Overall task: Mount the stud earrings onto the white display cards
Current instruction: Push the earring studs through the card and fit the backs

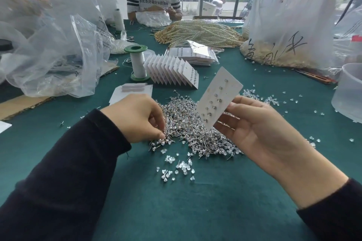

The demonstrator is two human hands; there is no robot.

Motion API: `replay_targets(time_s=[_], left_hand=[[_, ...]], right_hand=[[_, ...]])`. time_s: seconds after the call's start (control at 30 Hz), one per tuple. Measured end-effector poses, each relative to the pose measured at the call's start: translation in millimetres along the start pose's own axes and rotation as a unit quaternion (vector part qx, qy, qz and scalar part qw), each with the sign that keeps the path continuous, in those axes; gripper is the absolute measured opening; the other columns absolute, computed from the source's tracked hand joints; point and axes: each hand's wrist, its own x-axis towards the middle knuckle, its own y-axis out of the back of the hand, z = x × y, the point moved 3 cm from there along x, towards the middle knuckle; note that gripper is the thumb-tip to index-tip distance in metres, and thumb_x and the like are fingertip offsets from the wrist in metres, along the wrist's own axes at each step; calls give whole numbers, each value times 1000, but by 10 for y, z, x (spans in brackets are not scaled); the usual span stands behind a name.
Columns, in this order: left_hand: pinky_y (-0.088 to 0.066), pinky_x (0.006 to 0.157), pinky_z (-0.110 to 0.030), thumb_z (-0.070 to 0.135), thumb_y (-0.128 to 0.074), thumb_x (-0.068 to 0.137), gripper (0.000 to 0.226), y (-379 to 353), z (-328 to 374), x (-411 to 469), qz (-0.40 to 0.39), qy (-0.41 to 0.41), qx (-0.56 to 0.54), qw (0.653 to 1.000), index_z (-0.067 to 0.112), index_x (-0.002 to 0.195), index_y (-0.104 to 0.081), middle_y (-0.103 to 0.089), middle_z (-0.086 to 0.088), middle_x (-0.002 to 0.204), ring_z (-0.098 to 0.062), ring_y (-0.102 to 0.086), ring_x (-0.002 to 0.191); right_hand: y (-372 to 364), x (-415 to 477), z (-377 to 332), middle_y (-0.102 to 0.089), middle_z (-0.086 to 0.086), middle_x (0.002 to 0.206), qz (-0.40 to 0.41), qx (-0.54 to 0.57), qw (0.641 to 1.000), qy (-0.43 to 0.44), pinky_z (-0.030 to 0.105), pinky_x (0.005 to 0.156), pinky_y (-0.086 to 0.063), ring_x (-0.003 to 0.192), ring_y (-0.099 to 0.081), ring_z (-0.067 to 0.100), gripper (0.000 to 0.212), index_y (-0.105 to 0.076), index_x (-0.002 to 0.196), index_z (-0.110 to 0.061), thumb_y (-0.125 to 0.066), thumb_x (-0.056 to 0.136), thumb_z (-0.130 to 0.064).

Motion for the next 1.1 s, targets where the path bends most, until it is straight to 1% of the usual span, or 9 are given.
replay_targets(time_s=[0.17, 0.3, 0.47, 0.57, 0.73, 0.83, 0.9, 0.97, 1.1], left_hand=[[-35, 58, -20, 40, -73, 70, 22, -6, -10, 43, 48, 24, 35, 998, 25, 85, -67, -57, 12, 68, -2, -50, 65], [-35, 63, -20, 31, -70, 76, 12, -76, 43, 69, 34, 16, 34, 999, 19, 79, -69, -54, 12, 66, -10, -52, 70], [-37, 65, -20, 20, -68, 78, 4, -59, 27, 70, 27, 20, 27, 999, 18, 75, -68, -53, 13, 65, -7, -50, 67], [-37, 65, -19, 16, -67, 78, 5, -33, 30, 63, 33, 20, 19, 999, 18, 74, -68, -55, 13, 64, -5, -49, 65], [-44, 73, -22, 17, -65, 81, 10, -4, 33, 56, 41, 25, -20, 999, 21, 72, -61, -61, 5, 73, -11, -56, 73], [-45, 70, -24, 14, -65, 82, 13, 18, 55, 46, 52, 17, -82, 995, 20, 72, -58, -63, 2, 73, -12, -57, 69], [-51, 66, -24, 8, -68, 78, 13, 49, 108, 24, 62, -14, -198, 978, 18, 73, -62, -68, -2, 73, -11, -61, 64], [-52, 60, -17, 6, -73, 73, 13, 67, 161, -5, 73, -42, -276, 957, 18, 76, -68, -70, 0, 70, -5, -63, 60], [-45, 54, -8, 16, -76, 71, 7, 55, 201, -16, 145, -58, -164, 974, 20, 68, -71, -67, 7, 63, -1, -59, 56]], right_hand=[[0, -8, -7, -72, 12, 84, -3, -8, 1000, 2, 35, 80, -55, 77, -67, 23, 20, -63, 83, -5, -61, 64, -11], [-8, -18, -2, -72, 12, 84, -9, -10, 1000, 0, 32, 74, -56, 76, -67, 22, 22, -62, 84, -5, -61, 63, -11], [-8, -23, -25, -72, 12, 84, -9, -7, 1000, -6, 30, 71, -56, 74, -68, 22, 26, -62, 91, -3, -59, 66, -10], [-5, -21, -44, -71, 12, 83, 0, 4, 1000, -9, 29, 67, -57, 71, -68, 21, 29, -62, 93, -2, -59, 65, -10], [6, -23, -57, -71, 12, 88, 6, 11, 1000, -23, 30, 70, -56, 75, -67, 22, 34, -62, 99, -2, -59, 66, -11], [0, -31, -61, -70, 13, 90, 0, 19, 999, -34, 32, 76, -54, 79, -67, 23, 35, -62, 100, -3, -57, 67, -11], [-14, -38, -52, -70, 15, 94, -10, 41, 998, -46, 33, 76, -55, 80, -68, 25, 37, -62, 103, -2, -56, 67, -9], [-34, -43, -29, -69, 17, 99, -22, 67, 996, -59, 34, 75, -56, 82, -69, 27, 40, -60, 106, -1, -55, 67, -7], [-60, -36, 27, -70, 18, 97, -35, 79, 994, -73, 36, 76, -57, 85, -70, 29, 39, -60, 106, 0, -56, 67, -4]])
